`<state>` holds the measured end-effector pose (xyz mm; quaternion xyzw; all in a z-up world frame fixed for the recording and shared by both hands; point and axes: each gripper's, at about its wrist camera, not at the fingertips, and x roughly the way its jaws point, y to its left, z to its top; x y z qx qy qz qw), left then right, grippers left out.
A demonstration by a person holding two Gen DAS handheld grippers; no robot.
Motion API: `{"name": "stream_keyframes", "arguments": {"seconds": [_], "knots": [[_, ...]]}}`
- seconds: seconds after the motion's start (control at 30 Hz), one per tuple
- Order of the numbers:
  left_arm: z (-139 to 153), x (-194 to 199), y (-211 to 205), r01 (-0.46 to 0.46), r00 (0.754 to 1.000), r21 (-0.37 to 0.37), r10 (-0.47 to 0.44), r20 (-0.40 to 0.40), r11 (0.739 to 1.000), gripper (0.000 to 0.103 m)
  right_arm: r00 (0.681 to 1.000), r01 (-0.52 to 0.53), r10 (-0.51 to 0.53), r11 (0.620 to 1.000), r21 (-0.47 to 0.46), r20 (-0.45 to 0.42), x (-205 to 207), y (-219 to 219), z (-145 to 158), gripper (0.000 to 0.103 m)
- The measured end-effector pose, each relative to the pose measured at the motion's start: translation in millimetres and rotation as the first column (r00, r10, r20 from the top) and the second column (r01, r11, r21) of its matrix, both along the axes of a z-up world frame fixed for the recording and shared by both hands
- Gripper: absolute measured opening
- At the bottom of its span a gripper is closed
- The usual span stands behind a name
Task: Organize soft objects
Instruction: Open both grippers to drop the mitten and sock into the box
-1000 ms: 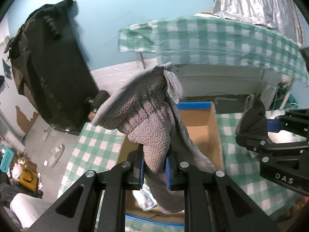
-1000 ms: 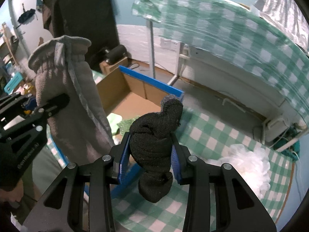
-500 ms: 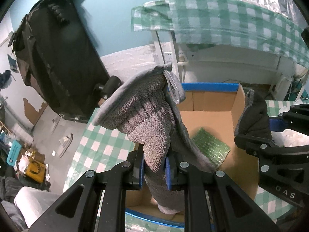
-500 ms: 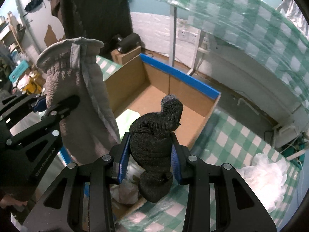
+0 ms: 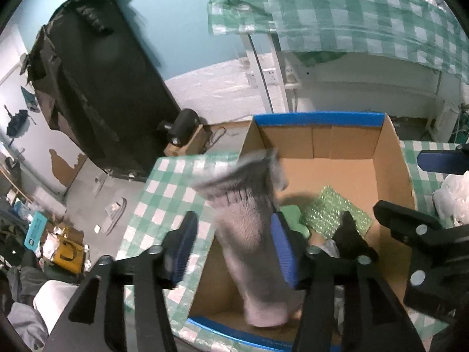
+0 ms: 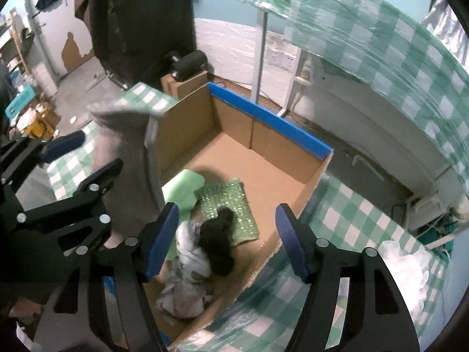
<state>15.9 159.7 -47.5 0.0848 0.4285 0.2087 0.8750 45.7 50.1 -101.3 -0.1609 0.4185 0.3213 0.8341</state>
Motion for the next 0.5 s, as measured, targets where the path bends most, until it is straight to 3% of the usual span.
{"name": "stream_keyframes", "arguments": {"seconds": [0.07,0.1,0.5], "knots": [[4.0,-0.6,-4.1,0.012,1.0,0.01,-0.012,0.02,1.0,0.078,1.0,0.014,-0.014,1.0,0.003,-0.006,2.9,-5.2,-0.8,0.07],[5.9,-1.0,-6.8,0.013,1.0,0.024,-0.013,0.028,1.0,0.079,1.0,0.024,-0.024,1.0,0.005,-0.007,4.2,-8.1,-0.9,0.07],[5.0,4.8,-25.5,0.061,0.998,0.034,-0.061,0.017,0.998,0.079,0.994,0.109,-0.109,0.994,0.025,-0.01,14.0,-46.5,2.4,0.071]]}}
